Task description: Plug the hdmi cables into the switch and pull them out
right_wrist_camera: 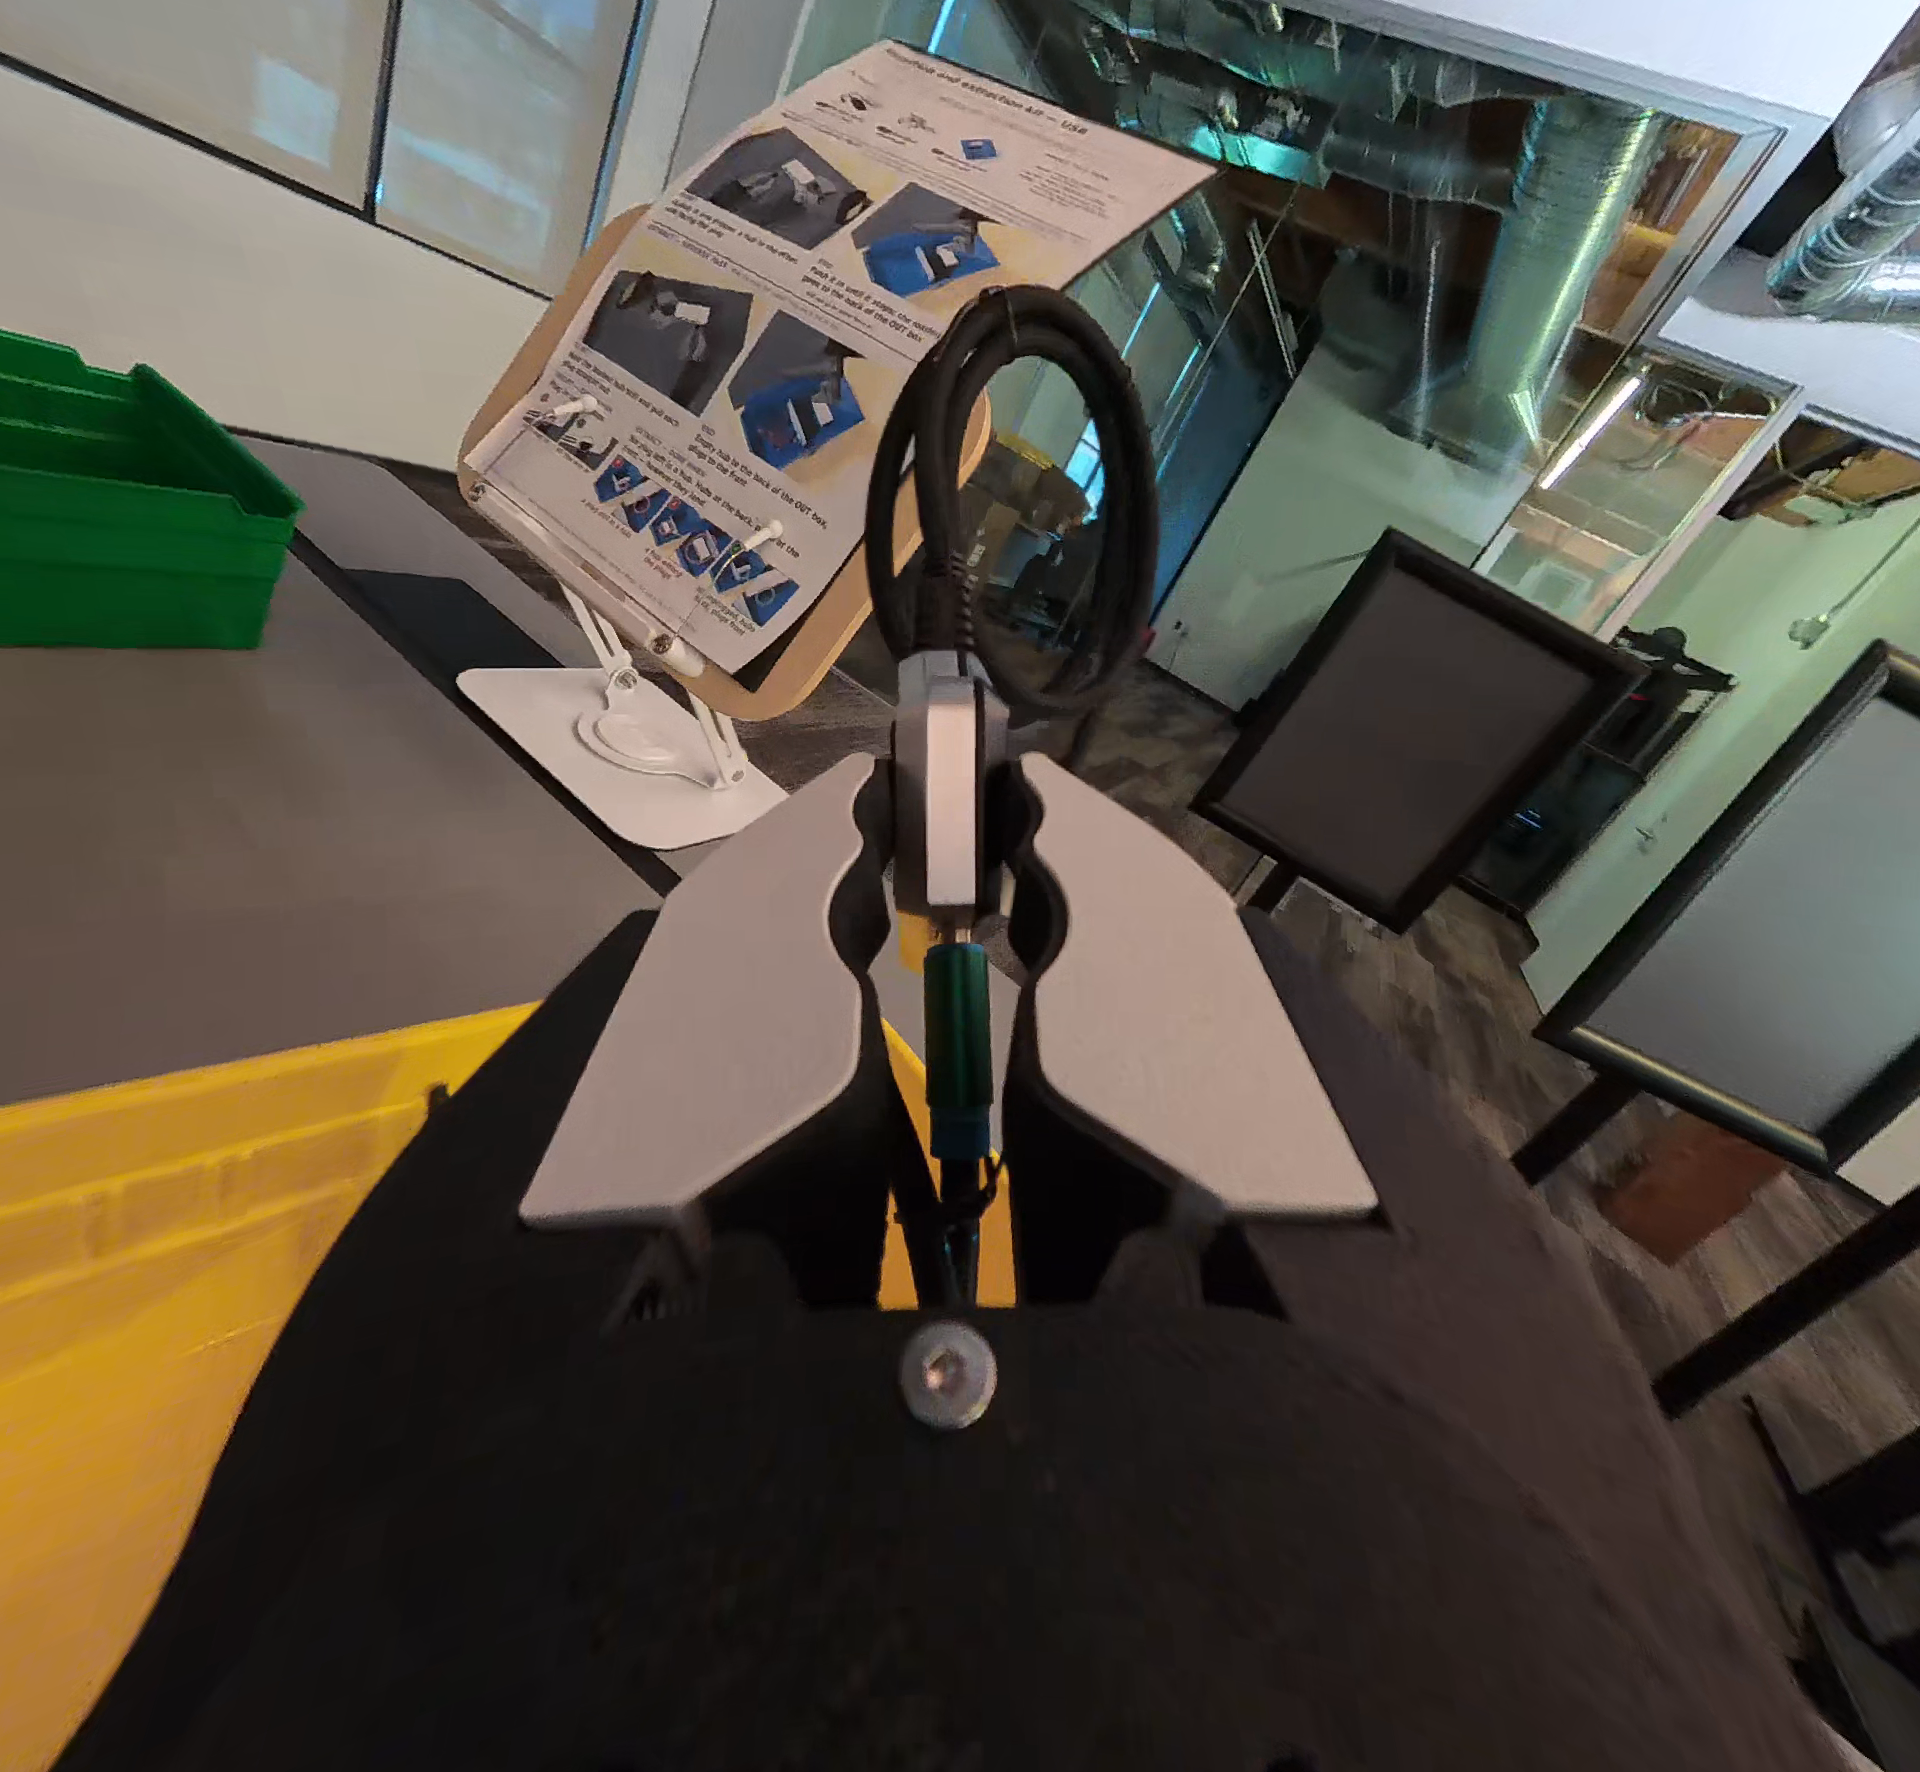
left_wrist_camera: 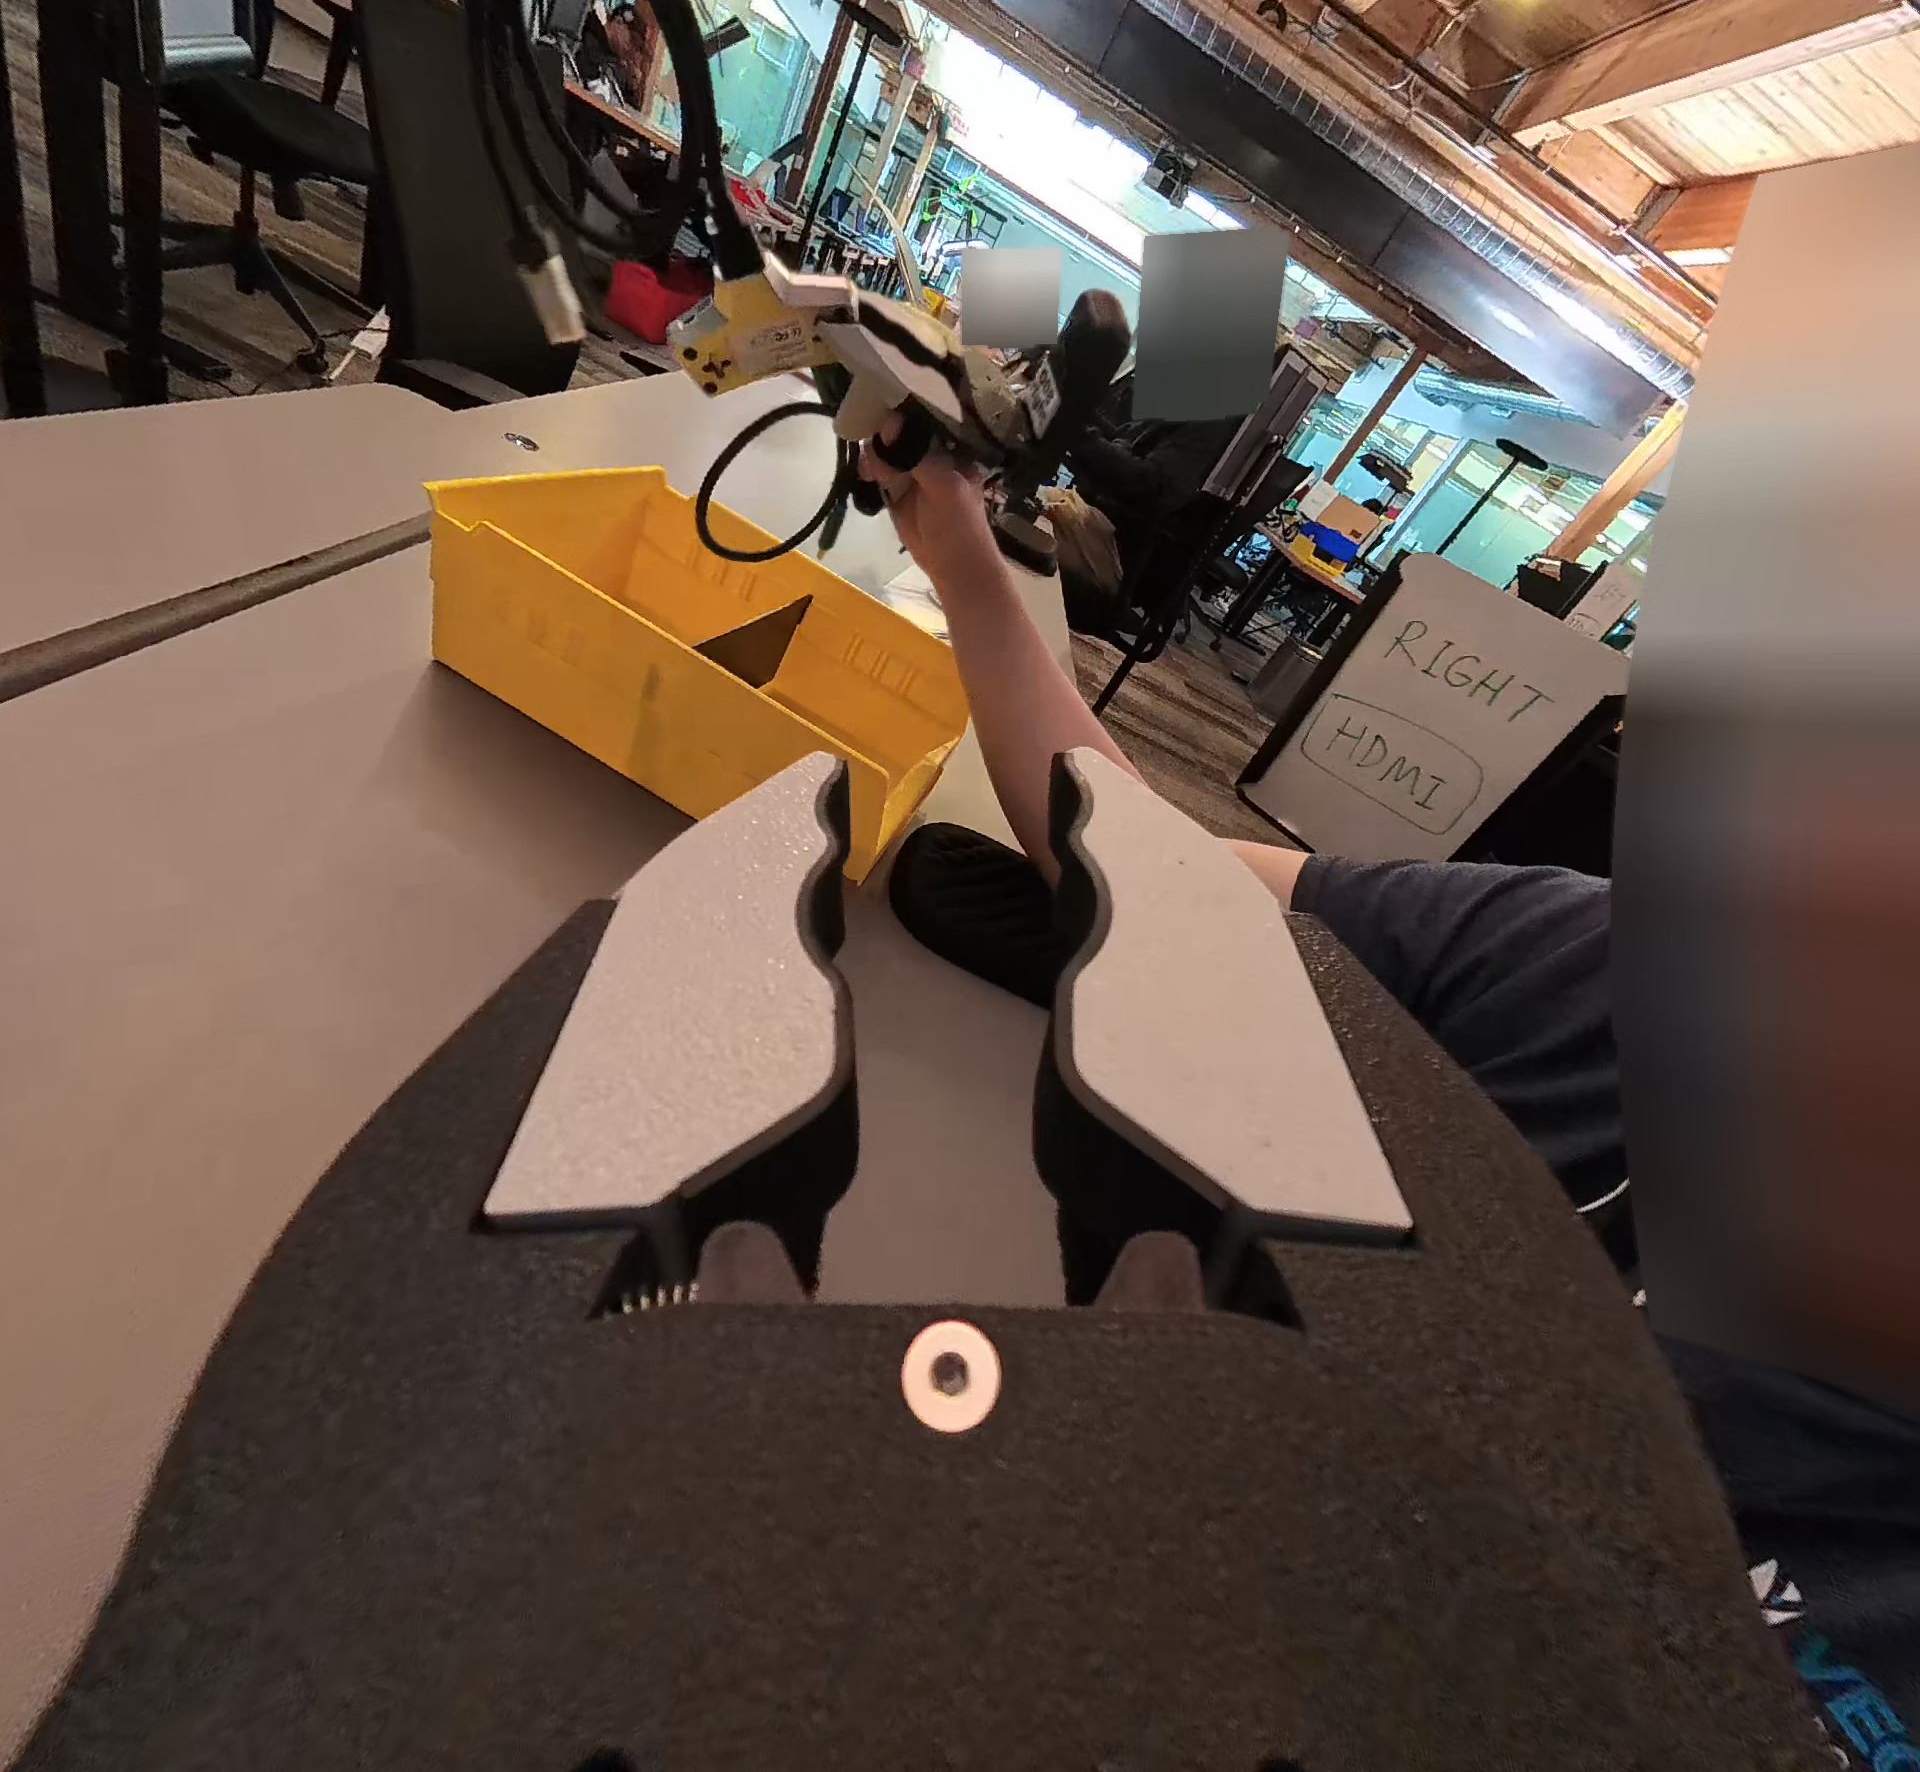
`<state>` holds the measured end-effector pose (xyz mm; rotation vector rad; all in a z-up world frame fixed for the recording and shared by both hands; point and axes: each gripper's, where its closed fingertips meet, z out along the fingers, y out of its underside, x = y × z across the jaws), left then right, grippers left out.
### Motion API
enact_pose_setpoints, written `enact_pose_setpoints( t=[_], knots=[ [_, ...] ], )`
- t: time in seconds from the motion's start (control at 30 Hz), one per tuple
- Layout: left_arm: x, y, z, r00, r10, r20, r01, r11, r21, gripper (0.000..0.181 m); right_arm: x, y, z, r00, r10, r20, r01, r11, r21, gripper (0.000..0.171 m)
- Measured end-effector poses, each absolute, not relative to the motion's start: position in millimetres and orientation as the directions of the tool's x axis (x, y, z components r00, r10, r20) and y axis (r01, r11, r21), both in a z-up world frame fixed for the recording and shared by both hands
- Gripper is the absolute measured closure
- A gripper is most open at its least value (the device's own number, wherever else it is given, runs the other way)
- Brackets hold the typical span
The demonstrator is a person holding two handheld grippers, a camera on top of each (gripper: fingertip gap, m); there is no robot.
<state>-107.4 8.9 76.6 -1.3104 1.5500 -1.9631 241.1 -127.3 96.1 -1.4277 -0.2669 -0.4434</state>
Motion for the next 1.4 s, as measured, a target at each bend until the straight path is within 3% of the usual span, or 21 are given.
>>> enact_pose_setpoints(
  t=[0.3,0.47,0.77,1.0,1.2,1.4],
  knots=[
    [-103,9,68,-0.519,-0.714,0.47,-0.302,-0.362,-0.882,0.146,243,-94,40,0.859,-0.011,0.512,0.51,-0.079,-0.857,0.152],
    [-103,6,68,-0.522,-0.713,0.467,-0.305,-0.356,-0.884,0.146,244,-93,19,0.903,0.048,0.427,0.427,-0.205,-0.881,0.152],
    [-103,2,66,-0.524,-0.715,0.463,-0.314,-0.344,-0.885,0.147,233,-131,73,0.93,0.011,0.369,0.368,0.053,-0.928,0.152],
    [-100,0,61,-0.521,-0.71,0.474,-0.33,-0.345,-0.879,0.146,235,-145,69,0.941,0.038,0.336,0.335,0.037,-0.942,0.152],
    [-98,-2,57,-0.519,-0.701,0.489,-0.347,-0.35,-0.87,0.147,229,-148,74,0.938,0.009,0.345,0.341,-0.179,-0.923,0.152],
    [-97,-3,55,-0.518,-0.696,0.496,-0.353,-0.354,-0.866,0.147,223,-151,65,0.787,-0.009,0.617,0.529,-0.503,-0.683,0.152]
  ],
)
